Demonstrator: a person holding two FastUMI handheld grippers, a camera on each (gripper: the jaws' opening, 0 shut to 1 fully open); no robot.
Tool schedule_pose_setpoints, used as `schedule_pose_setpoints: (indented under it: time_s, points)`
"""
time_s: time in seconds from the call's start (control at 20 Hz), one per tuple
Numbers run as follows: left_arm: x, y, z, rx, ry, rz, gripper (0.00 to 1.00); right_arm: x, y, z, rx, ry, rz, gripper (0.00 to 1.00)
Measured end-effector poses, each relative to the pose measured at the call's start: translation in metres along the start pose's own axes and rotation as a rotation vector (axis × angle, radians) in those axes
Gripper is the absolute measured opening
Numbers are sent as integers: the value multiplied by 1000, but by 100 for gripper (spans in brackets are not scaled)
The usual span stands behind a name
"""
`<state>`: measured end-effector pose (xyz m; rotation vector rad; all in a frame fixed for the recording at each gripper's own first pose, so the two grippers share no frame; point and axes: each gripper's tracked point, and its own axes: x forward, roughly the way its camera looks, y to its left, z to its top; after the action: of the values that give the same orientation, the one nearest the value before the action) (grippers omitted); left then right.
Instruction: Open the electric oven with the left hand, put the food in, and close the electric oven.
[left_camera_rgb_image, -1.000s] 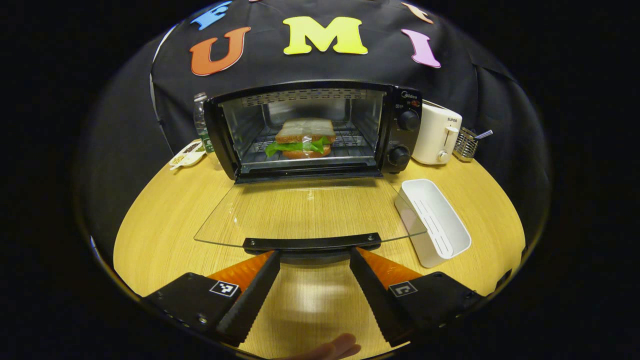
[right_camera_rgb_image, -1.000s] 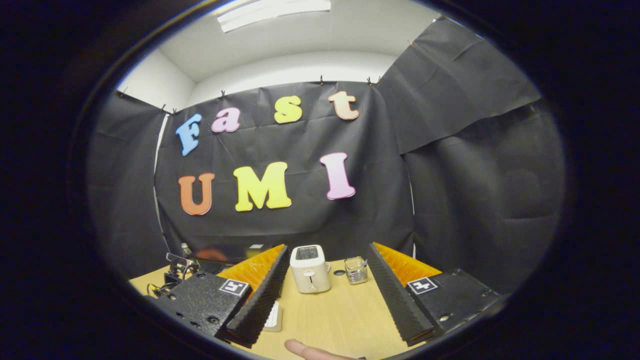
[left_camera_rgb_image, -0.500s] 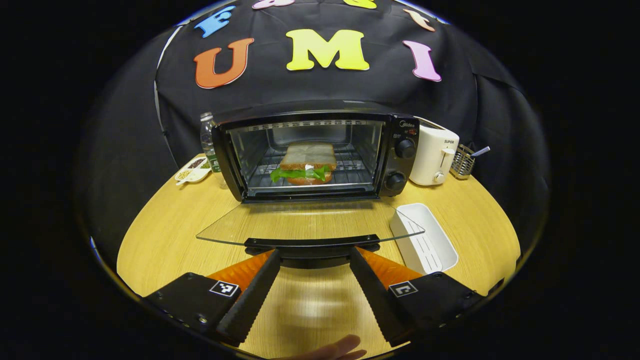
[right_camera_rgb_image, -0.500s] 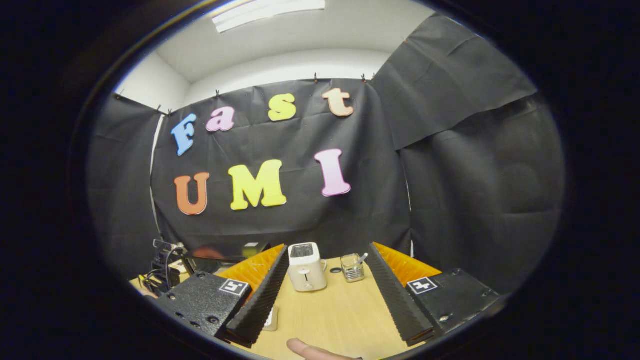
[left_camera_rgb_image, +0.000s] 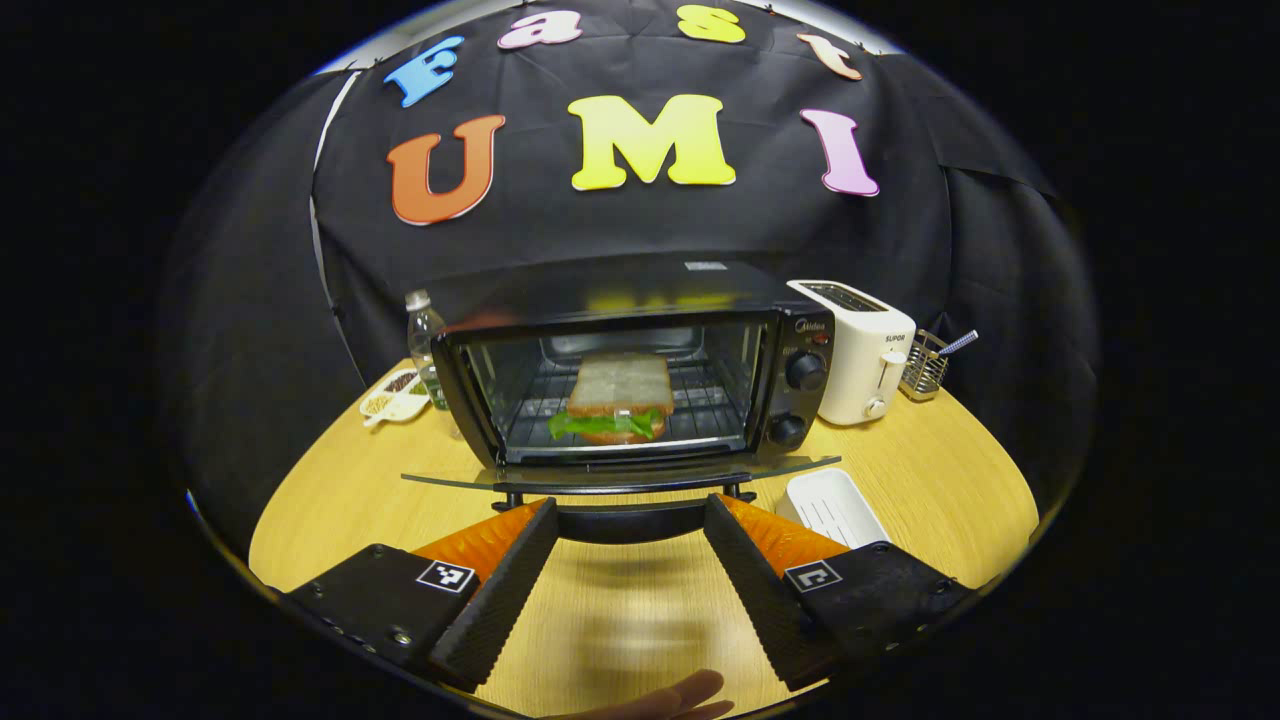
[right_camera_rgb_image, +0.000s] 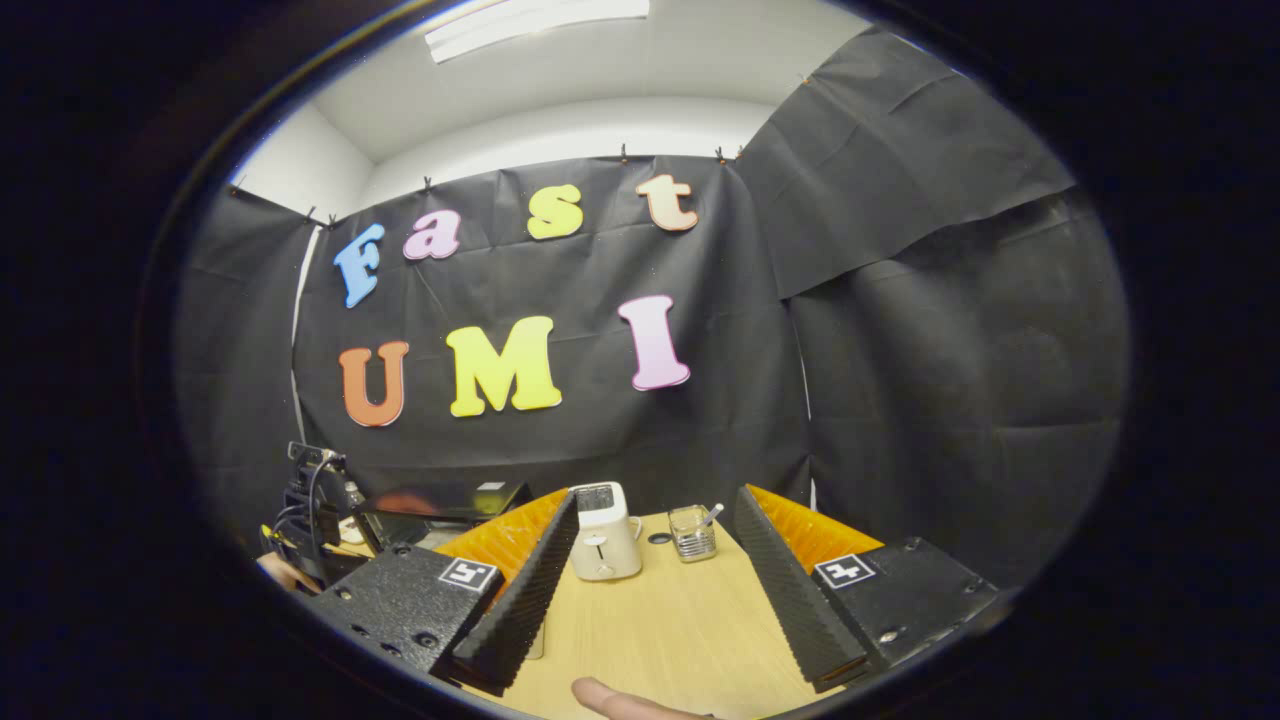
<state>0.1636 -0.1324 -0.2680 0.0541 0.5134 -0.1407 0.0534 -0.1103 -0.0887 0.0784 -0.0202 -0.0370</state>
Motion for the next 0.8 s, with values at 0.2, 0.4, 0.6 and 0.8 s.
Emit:
schedule_pose_setpoints:
  time_s: [0.2,0.4,0.6,0.8]
  points:
    - [19,5,36,46,-80,24,98,-8,0,7,-3,-4,-1,89]
    - [33,5,65,8,-153,6,95,-22,5,20,-7,-27,2,89]
    - [20,17,72,-24,-184,22,96,-40,12,28,-27,-41,10,89]
    - [-31,17,87,-55,-264,-4,95,-58,21,32,-35,-52,29,100]
